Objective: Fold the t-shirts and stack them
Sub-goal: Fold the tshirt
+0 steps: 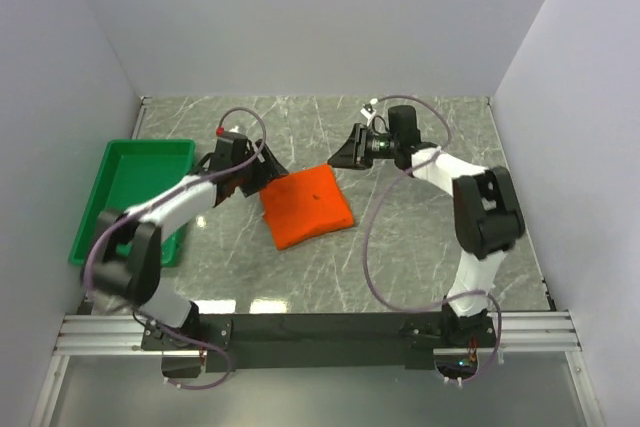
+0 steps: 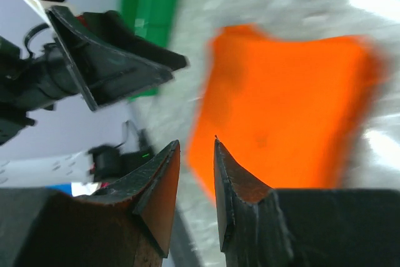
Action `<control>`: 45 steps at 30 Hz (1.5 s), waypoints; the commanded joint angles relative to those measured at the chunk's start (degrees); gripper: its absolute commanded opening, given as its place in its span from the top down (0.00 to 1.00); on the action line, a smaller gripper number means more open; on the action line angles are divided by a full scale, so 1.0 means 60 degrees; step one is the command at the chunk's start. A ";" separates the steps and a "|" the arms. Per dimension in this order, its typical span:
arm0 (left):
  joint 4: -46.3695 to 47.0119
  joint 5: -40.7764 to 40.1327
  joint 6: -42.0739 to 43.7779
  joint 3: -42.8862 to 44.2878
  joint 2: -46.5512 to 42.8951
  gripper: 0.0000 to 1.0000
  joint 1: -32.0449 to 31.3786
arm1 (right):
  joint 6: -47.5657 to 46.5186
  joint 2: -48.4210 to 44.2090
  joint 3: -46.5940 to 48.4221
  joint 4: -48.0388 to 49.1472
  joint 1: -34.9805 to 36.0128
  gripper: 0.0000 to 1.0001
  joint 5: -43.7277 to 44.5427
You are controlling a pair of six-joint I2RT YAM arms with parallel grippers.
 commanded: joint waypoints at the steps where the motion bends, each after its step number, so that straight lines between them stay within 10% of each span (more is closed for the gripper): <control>1: -0.0661 -0.0689 -0.0449 -0.0579 -0.1997 0.21 -0.0891 | 0.0891 -0.1769 -0.1176 0.1488 0.0585 0.64 -0.0404; 5: -0.0766 -0.0940 -0.1431 -0.1825 -0.3316 0.34 -0.1960 | 0.1347 -0.2546 -0.2640 0.2292 0.1479 0.65 -0.0273; 10: 0.0023 -0.0896 -0.2632 -0.3628 -0.3656 0.81 -0.3002 | 0.1932 -0.2329 -0.3624 0.3509 0.2343 0.69 0.0022; 16: 0.0861 -0.0938 -0.3497 -0.4538 -0.2631 0.97 -0.3354 | 0.2122 -0.0470 -0.3625 0.4008 0.2697 0.80 0.0137; 23: 0.0524 -0.1378 -0.4288 -0.5255 -0.2629 0.99 -0.3237 | 0.2066 0.0720 -0.3582 0.3644 0.2550 0.89 0.0284; 34: -0.0340 -0.1408 -0.3937 -0.3778 -0.5164 0.90 -0.3413 | 0.1262 -0.1638 -0.3625 0.2414 0.2112 0.89 0.0343; 45: 0.0493 -0.1393 -0.4227 -0.4255 -0.2763 0.99 -0.3369 | 0.1552 -0.0967 -0.5163 0.3421 0.0603 0.89 -0.0257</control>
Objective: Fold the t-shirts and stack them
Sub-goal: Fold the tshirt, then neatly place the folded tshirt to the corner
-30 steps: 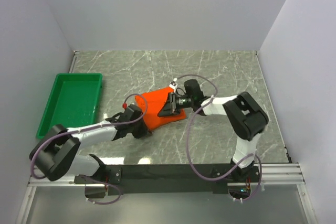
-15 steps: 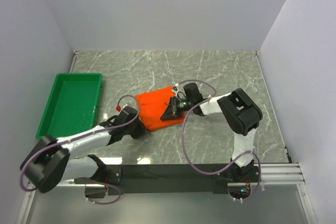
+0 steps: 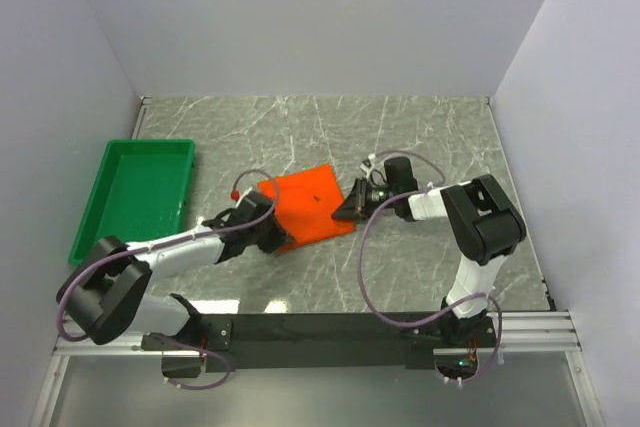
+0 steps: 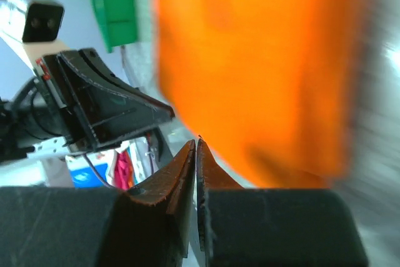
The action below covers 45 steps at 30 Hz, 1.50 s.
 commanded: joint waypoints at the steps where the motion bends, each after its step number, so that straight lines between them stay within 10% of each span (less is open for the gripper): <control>1: 0.0367 -0.0165 -0.0433 -0.0794 0.0170 0.99 0.0044 | 0.0092 0.0680 -0.0508 0.0527 -0.0393 0.89 -0.0301; 8: -0.0143 -0.0166 -0.1050 -0.1704 -0.0237 0.99 0.0234 | 0.0810 0.1269 -0.1255 0.1099 -0.1038 0.91 -0.0419; 17: -0.1974 -0.1249 0.0031 -0.0609 -0.1834 0.94 0.0660 | -0.1035 -0.1015 -0.0158 -0.1915 -0.1038 0.90 0.0387; 30: -0.4084 -0.2553 0.3503 0.2469 -0.2378 0.01 0.2841 | -0.3965 -0.1370 0.2435 -0.6401 -0.0190 0.46 0.4840; 45: -0.3397 -0.3272 0.6069 0.2280 -0.3550 0.01 0.4527 | -0.4346 0.1413 0.5130 -0.7793 0.1232 0.46 0.5880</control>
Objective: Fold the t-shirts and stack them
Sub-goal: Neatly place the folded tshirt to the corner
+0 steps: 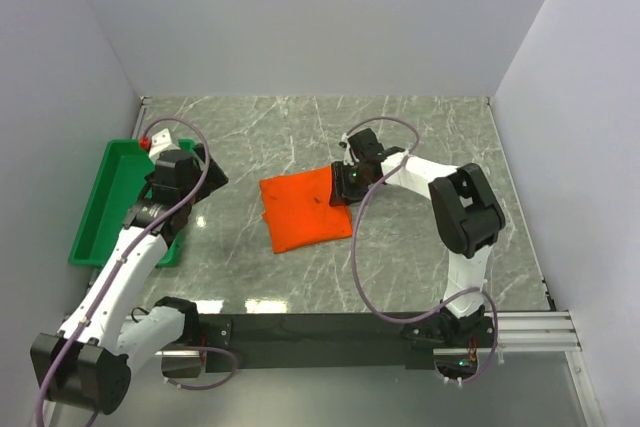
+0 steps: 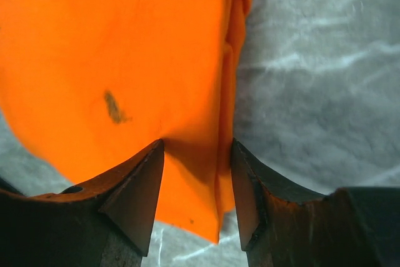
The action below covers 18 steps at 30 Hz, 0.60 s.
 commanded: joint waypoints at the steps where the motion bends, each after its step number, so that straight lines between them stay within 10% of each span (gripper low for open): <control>1: 0.0425 -0.0109 0.0539 -0.0361 -0.0293 0.01 0.0257 | -0.0230 0.0423 0.0806 -0.0493 0.0260 0.47 0.0536; 5: 0.0572 0.0154 0.0583 -0.0479 -0.0366 0.01 0.0448 | -0.0245 0.0805 0.1203 -0.1034 0.0480 0.55 0.1093; 12: 0.0645 0.0301 0.0817 -0.0538 -0.0981 0.01 0.0873 | -0.0874 0.0528 0.1394 -0.1987 0.0217 1.00 0.3227; 18: 0.0791 0.0887 0.0832 -0.0640 -0.1363 0.01 0.1386 | -0.1782 0.0015 0.1803 -0.2881 -0.1188 1.00 0.5627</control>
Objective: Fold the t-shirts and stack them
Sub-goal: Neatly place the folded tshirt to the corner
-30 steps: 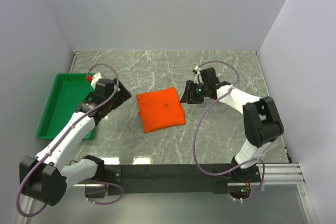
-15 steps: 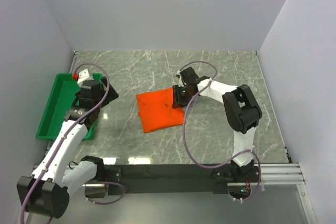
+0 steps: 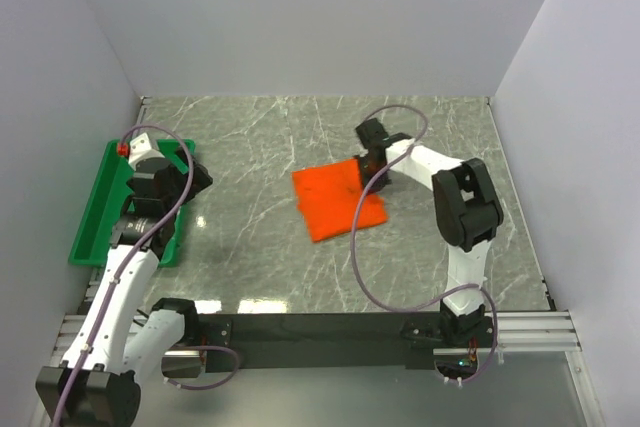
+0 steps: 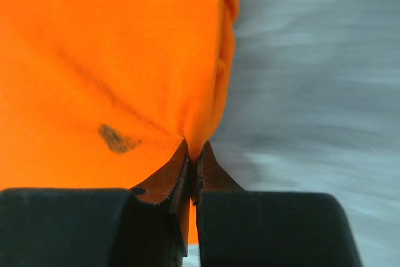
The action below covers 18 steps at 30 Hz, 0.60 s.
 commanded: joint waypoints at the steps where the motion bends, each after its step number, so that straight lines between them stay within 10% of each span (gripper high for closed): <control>1: 0.0402 0.0588 0.0180 -0.0079 -0.0244 0.01 0.0322 | -0.0890 -0.0619 0.0551 -0.1067 -0.1239 1.00 0.3003; 7: 0.0490 0.1014 0.0077 -0.0138 -0.0231 0.01 0.0747 | -0.2907 -0.0416 0.0713 -0.0150 -0.2150 1.00 0.6662; 18: 0.0548 0.1351 0.0019 -0.0226 0.0092 0.01 0.1246 | -0.4084 0.0712 0.1093 0.1582 -0.4097 1.00 0.7754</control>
